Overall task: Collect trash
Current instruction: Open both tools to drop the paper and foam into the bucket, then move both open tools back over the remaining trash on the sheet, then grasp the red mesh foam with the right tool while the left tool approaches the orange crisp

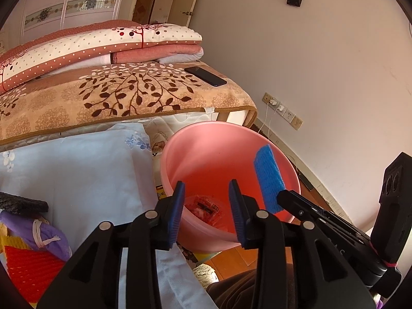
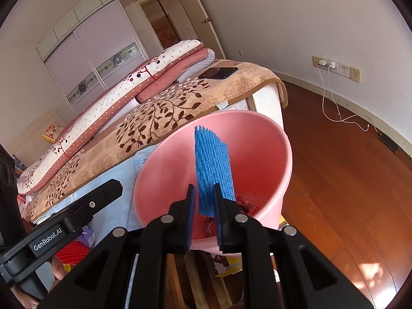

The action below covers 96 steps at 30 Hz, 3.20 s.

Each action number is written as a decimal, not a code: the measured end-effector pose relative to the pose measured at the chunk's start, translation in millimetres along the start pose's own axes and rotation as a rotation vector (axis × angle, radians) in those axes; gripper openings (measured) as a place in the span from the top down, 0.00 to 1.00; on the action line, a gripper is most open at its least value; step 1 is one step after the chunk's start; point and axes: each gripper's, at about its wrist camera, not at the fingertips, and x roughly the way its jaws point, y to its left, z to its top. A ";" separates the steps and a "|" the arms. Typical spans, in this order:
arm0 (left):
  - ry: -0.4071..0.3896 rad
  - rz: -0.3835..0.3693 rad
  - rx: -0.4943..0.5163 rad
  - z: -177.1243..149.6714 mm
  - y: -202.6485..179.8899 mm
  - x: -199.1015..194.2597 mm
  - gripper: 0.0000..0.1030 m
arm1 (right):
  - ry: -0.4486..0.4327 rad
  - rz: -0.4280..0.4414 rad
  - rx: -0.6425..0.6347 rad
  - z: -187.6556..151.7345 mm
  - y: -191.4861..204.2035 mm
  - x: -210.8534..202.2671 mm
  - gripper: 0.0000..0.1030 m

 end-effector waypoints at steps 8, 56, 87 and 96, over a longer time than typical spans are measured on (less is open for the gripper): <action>-0.016 -0.004 0.008 -4.8 -3.2 -16.1 0.66 | -0.024 -0.003 -0.023 -3.3 7.2 -14.8 0.69; -0.115 0.311 -0.211 -96.2 152.7 -202.3 0.66 | 0.079 0.223 -0.421 -109.5 175.7 -63.0 0.57; -0.014 0.295 -0.284 -121.8 187.9 -184.2 0.66 | 0.253 0.266 -0.565 -125.8 243.4 29.2 0.81; -0.026 0.354 -0.312 -106.4 214.0 -175.5 0.66 | 0.248 0.309 -0.448 -108.5 218.7 8.2 0.90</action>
